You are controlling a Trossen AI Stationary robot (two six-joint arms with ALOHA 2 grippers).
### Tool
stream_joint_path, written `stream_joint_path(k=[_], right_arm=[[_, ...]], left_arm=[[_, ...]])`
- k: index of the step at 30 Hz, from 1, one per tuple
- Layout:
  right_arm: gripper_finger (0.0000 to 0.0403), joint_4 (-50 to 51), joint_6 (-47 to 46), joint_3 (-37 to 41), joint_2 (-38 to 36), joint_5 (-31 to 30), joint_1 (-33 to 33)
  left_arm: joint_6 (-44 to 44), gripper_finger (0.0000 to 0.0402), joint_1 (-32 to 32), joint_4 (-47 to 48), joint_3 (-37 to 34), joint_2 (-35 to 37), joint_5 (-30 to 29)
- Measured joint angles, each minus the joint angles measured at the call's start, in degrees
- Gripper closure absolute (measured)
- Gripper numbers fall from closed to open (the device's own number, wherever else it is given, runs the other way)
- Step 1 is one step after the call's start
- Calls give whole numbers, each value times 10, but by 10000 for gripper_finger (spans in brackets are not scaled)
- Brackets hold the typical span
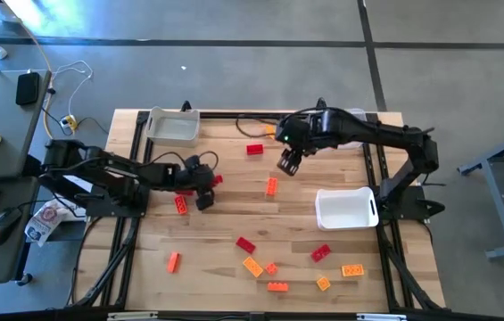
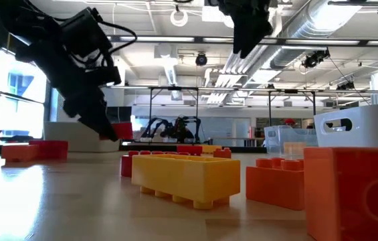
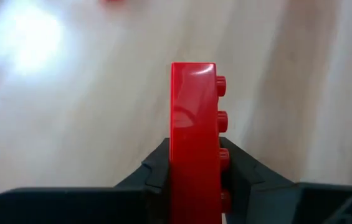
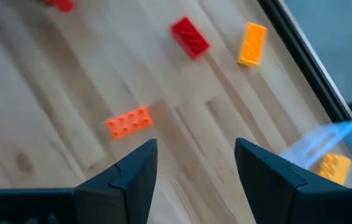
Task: Sort & place blocks by color
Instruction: Put the red game piece into the gray bin
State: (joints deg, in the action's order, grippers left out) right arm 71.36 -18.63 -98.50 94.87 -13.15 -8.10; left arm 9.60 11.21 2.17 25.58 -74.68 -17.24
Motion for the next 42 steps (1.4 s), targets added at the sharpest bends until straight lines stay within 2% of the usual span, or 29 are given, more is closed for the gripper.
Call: stream_joint_path(k=[8,15,22,29,36,42], right_arm=[[201,-41,70,0,0,2,58],[201,-53,79,0,0,45,86],[201,-62,86,0,5,58,94],[201,-62,92,-1,41,131,94],[201,-64,127,-1,95,205,112],[201,-69,126,-1,135,207,148]], left_arm=[[8,334,66,15,0,86,-72],[7,336,150,15,0,140,-118],[-20,332,247,15,1,158,-119],[-23,331,332,15,1,142,-102],[-23,327,381,22,1,140,-57],[-18,317,403,36,1,140,-16]])
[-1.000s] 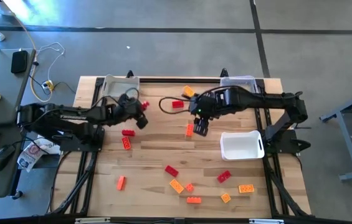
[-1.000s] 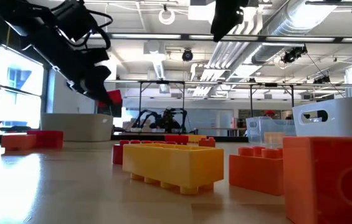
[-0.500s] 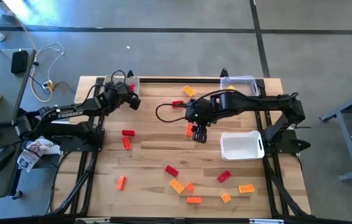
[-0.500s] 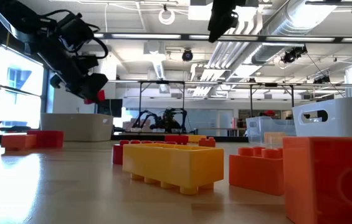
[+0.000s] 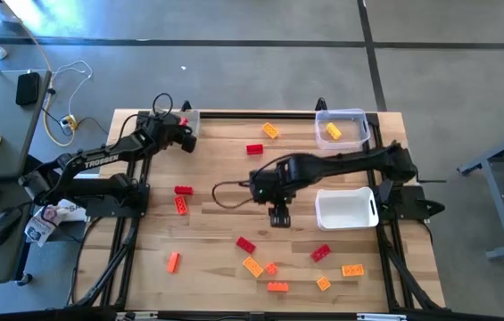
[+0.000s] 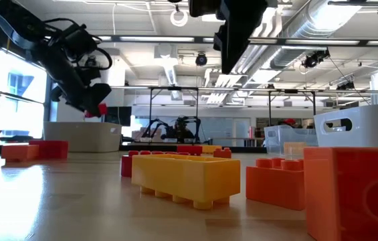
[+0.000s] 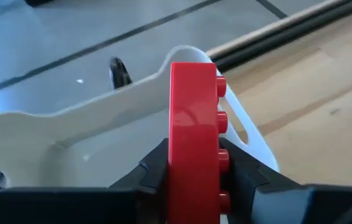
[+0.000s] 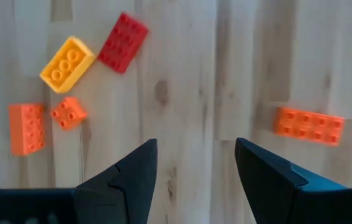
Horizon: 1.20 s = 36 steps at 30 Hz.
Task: Sort & place blocks by color
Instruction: Put the red game piece into the gray bin, then put the orange game piece into the white bin
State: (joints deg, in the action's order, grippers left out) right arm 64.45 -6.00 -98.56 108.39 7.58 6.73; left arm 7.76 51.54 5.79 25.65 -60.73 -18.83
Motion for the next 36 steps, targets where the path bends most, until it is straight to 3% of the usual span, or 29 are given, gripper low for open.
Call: stream_joint_path(k=[12,20,31,36], right_arm=[[201,-62,-5,0,32,-4,96],[201,-84,5,0,32,-13,132],[201,-110,-16,0,32,-33,182],[201,-112,-28,0,32,-106,200]], left_arm=[[1,255,2,4,0,0,8],[2,239,2,4,0,0,12],[42,240,1,61,60,28,166],[71,244,-20,95,89,41,215]])
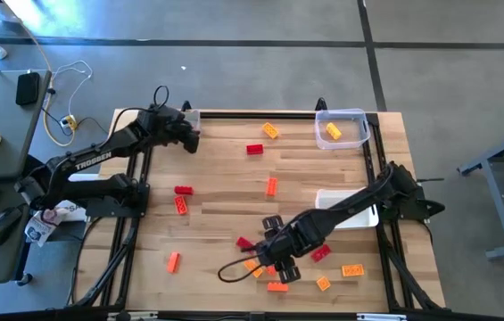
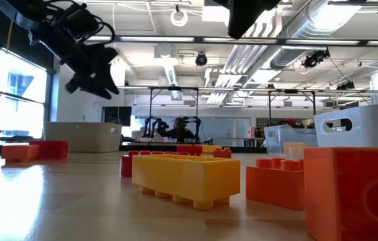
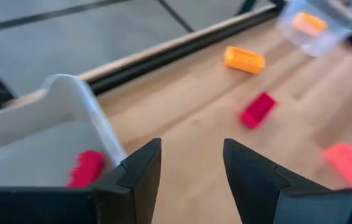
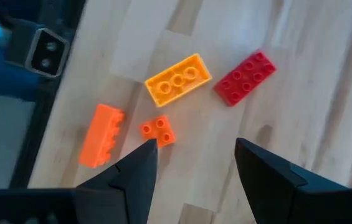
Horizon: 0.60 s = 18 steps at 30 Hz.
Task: Sort & place blocks by color
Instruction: Put the orange game piece into the white bin
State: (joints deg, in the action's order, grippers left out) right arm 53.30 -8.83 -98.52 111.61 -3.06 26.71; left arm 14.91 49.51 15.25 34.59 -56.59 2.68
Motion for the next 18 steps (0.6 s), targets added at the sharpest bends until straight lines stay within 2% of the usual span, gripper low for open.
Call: stream_joint_path(k=[5,13,18], right_arm=[[201,-8,6,0,3,0,9],[201,-28,53,0,44,18,28],[201,-39,63,0,62,19,33]], left_arm=[[21,245,-42,21,3,13,27],[44,245,-119,79,3,16,26],[60,245,-155,78,3,16,21]])
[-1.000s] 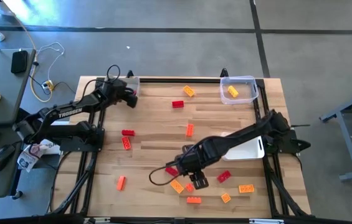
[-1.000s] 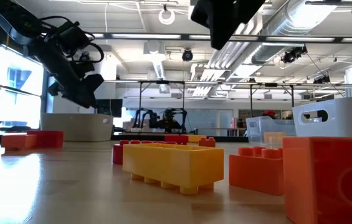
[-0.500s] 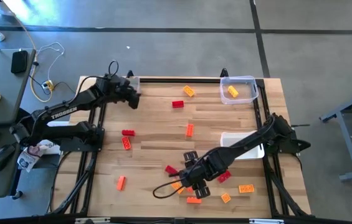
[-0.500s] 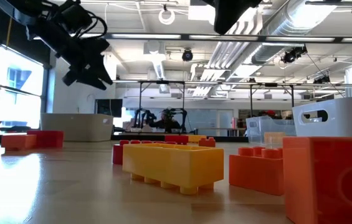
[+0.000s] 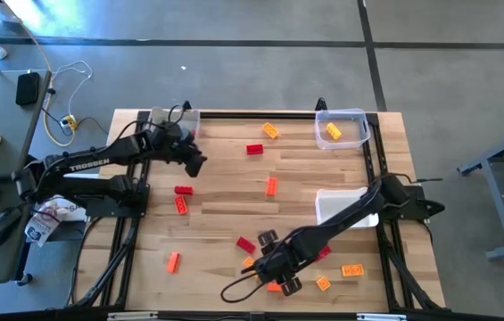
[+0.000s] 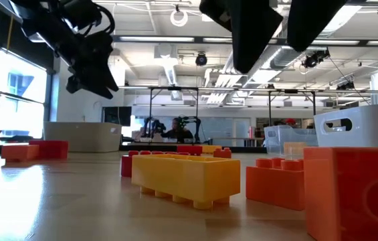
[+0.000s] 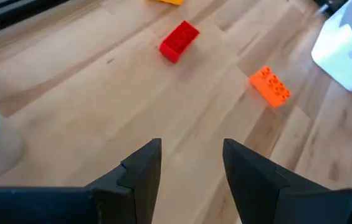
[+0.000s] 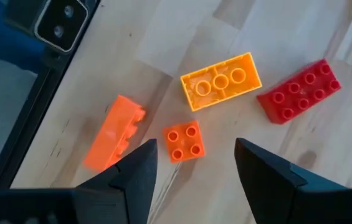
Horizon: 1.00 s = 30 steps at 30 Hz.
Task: Sort & place blocks by color
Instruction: Put the orange game piece into the white bin
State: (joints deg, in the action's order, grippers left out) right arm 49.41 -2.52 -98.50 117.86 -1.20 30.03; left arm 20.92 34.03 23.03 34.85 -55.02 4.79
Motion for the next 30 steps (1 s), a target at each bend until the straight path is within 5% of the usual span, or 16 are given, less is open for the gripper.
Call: stream_joint_path(k=[30], right_arm=[[210,-10,-6,0,94,3,5]], left_arm=[[0,245,-31,-1,0,0,-40]])
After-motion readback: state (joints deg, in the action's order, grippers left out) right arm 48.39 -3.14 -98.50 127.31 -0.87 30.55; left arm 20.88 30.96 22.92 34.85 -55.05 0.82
